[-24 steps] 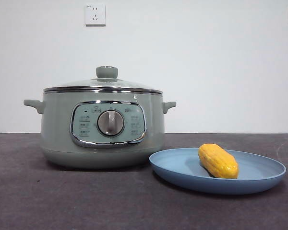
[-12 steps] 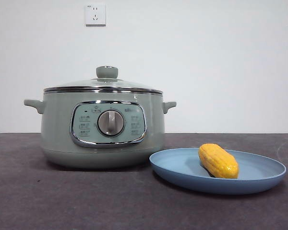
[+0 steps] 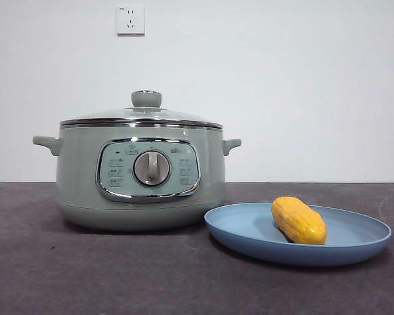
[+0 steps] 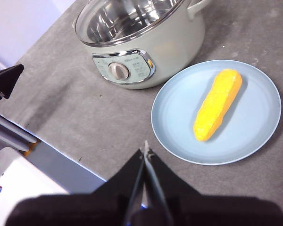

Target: Take the corn out from the steamer,put the corn on the plate,close the lid

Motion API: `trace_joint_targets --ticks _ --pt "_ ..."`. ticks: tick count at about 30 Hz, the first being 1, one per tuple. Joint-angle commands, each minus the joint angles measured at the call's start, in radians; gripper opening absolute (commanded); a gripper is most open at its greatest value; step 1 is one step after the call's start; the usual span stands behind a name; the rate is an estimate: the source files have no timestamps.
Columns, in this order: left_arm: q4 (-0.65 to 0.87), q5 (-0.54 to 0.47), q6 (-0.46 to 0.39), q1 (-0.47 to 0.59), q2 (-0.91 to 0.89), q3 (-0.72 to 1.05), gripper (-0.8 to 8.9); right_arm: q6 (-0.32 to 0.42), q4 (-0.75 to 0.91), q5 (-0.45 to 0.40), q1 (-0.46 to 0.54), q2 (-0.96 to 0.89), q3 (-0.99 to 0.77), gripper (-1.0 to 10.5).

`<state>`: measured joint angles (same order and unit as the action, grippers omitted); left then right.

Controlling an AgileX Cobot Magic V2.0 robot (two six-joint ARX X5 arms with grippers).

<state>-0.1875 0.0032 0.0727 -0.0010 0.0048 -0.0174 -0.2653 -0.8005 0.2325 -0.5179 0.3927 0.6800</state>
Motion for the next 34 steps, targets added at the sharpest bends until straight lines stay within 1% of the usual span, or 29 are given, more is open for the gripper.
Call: trace_joint_targets --ticks 1,8,9,10,12,13,17,22,24,26,31,34 --pt "0.003 -0.001 0.009 0.003 -0.002 0.014 -0.03 0.004 0.004 -0.003 -0.002 0.000 -0.008 0.0" --pt "0.003 -0.001 0.009 0.003 -0.002 0.014 -0.03 0.010 0.006 -0.004 -0.002 0.000 -0.008 0.0" --pt "0.003 -0.001 0.009 0.003 -0.002 0.014 -0.03 0.044 0.011 -0.008 -0.002 -0.001 -0.008 0.0" --pt "0.003 -0.001 0.009 0.003 -0.002 0.014 -0.03 0.062 0.021 -0.014 0.000 -0.001 -0.008 0.0" --pt "0.003 -0.001 0.009 0.003 -0.002 0.014 -0.03 0.082 0.064 -0.060 0.016 -0.012 -0.008 0.0" --pt "0.003 -0.001 0.009 0.003 -0.002 0.014 -0.03 0.099 0.089 -0.067 0.030 -0.019 -0.008 0.0" --pt "0.003 -0.001 0.009 0.003 -0.002 0.014 -0.03 0.184 0.180 -0.028 0.138 -0.049 -0.008 0.0" --pt "0.003 -0.001 0.009 0.003 -0.002 0.014 -0.03 0.307 0.240 -0.020 0.333 -0.089 -0.044 0.0" --pt "0.003 -0.001 0.009 0.003 -0.002 0.014 -0.03 0.316 0.309 -0.018 0.395 -0.118 -0.094 0.0" --pt "0.003 -0.001 0.009 0.003 -0.002 0.014 -0.03 0.307 0.416 0.002 0.435 -0.156 -0.171 0.0" --pt "0.003 -0.001 0.009 0.003 -0.002 0.014 -0.03 0.300 0.660 0.005 0.454 -0.253 -0.384 0.0" --pt "0.003 -0.001 0.009 0.003 -0.002 0.014 -0.03 0.285 0.759 0.002 0.454 -0.298 -0.494 0.0"
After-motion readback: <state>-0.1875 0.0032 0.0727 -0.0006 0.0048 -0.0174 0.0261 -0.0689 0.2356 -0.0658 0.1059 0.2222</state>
